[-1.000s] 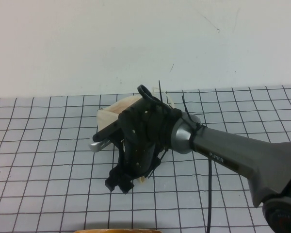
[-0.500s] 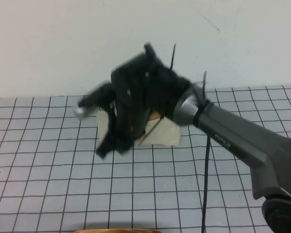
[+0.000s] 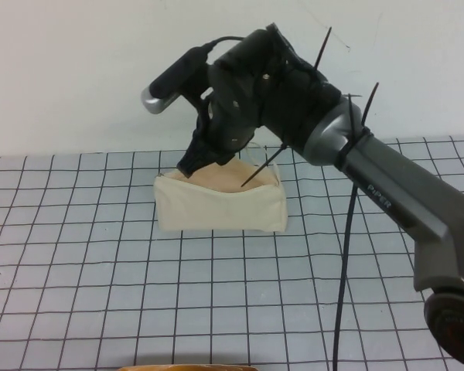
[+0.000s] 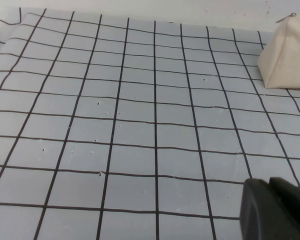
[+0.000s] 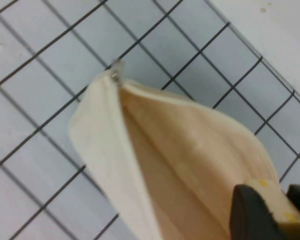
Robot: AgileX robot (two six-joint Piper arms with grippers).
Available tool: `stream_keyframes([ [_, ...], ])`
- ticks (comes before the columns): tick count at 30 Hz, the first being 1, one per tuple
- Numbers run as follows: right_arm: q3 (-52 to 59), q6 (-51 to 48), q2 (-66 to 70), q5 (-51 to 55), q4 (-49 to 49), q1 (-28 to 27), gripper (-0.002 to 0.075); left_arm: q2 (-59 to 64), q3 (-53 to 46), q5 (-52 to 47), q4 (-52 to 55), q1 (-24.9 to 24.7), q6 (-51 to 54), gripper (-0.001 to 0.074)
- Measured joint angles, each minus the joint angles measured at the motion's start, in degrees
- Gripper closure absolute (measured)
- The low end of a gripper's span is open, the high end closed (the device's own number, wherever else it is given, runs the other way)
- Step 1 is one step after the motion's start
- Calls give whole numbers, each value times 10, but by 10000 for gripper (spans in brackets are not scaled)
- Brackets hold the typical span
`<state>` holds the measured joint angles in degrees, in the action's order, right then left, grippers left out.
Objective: Put eraser into pencil case
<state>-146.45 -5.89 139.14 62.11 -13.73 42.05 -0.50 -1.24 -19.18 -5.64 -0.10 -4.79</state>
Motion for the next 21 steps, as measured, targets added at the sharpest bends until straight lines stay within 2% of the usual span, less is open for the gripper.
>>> stream_keyframes([
  [3, 0, 5, 12, -21, 22, -15, 529, 0, 0, 0, 0, 0, 0, 736],
  [4, 0, 8, 16, -25, 30, -19, 482, 0, 0, 0, 0, 0, 0, 736],
  [5, 0, 9, 21, -28, 42, -26, 385, 0, 0, 0, 0, 0, 0, 736],
  [6, 0, 10, 24, -29, 45, -27, 347, 0, 0, 0, 0, 0, 0, 736],
  [8, 0, 11, 24, -28, 46, -28, 306, 0, 0, 0, 0, 0, 0, 736],
  [10, 0, 12, 22, -19, 48, -28, 297, 0, 0, 0, 0, 0, 0, 736],
  [13, 0, 10, 4, 8, 50, -28, 369, 0, 0, 0, 0, 0, 0, 736],
  [17, 0, -28, -49, 55, 64, -28, 627, 0, 0, 0, 0, 0, 0, 736],
  [18, 0, -44, -66, 68, 73, -28, 663, 0, 0, 0, 0, 0, 0, 736],
  [21, -4, -85, -111, 75, 101, -28, 708, 0, 0, 0, 0, 0, 0, 736],
])
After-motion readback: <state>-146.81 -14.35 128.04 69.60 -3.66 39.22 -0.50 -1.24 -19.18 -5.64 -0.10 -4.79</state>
